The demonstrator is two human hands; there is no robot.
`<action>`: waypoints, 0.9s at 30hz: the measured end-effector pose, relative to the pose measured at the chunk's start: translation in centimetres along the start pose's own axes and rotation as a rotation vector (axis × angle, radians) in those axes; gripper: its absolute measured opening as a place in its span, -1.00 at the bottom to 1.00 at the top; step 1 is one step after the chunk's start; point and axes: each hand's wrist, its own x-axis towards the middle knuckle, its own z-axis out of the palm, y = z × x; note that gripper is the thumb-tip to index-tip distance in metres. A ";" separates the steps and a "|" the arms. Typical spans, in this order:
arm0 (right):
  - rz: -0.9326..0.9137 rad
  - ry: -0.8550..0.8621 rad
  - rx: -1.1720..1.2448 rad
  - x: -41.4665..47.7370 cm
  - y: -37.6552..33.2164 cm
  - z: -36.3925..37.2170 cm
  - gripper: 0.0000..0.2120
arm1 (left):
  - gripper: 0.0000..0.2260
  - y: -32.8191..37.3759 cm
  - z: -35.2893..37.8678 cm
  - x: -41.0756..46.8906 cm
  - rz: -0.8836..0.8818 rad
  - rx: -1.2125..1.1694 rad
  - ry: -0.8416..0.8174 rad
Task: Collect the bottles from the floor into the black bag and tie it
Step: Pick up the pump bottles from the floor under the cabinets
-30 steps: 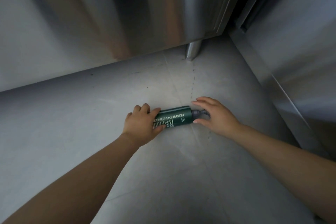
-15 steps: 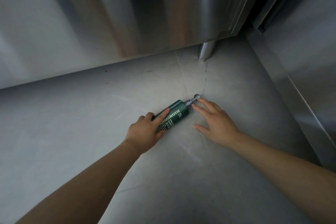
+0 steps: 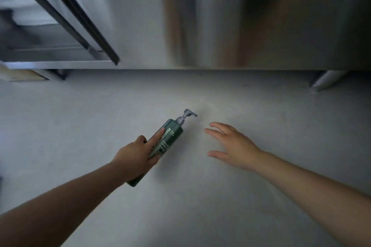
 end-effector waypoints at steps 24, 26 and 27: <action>-0.383 -0.298 -0.314 16.0 -33.5 4.9 -0.30 | -0.36 -34.0 0.4 -21.6 -0.305 -0.460 0.317; -0.362 -0.300 -0.273 18.4 -37.7 7.8 -0.29 | -0.36 -37.9 1.6 -23.9 -0.367 -0.488 0.352; -0.358 -0.300 -0.252 19.5 -39.8 9.3 -0.29 | -0.36 -39.9 2.2 -25.1 -0.407 -0.504 0.371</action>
